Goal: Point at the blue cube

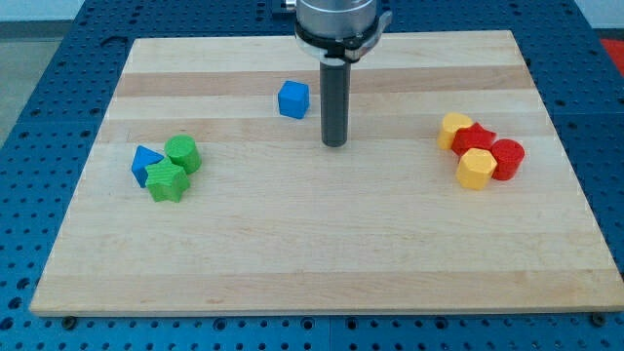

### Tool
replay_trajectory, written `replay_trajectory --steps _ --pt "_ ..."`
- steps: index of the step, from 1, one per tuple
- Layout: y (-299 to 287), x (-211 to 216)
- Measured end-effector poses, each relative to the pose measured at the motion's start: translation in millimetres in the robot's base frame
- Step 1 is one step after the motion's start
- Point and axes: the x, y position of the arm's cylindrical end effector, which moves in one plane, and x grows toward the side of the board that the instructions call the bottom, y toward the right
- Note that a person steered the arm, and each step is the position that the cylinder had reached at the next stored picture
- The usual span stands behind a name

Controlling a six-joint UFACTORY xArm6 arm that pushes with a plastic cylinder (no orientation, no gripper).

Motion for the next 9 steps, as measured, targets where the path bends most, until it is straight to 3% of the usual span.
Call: replay_trajectory --steps 5,6,7,8,9 --pt "3.7 28.0" --pt "-65.6 46.6" --pt "-82.1 46.6" --pt "-105.1 -2.5" --pt "-126.4 -96.5"
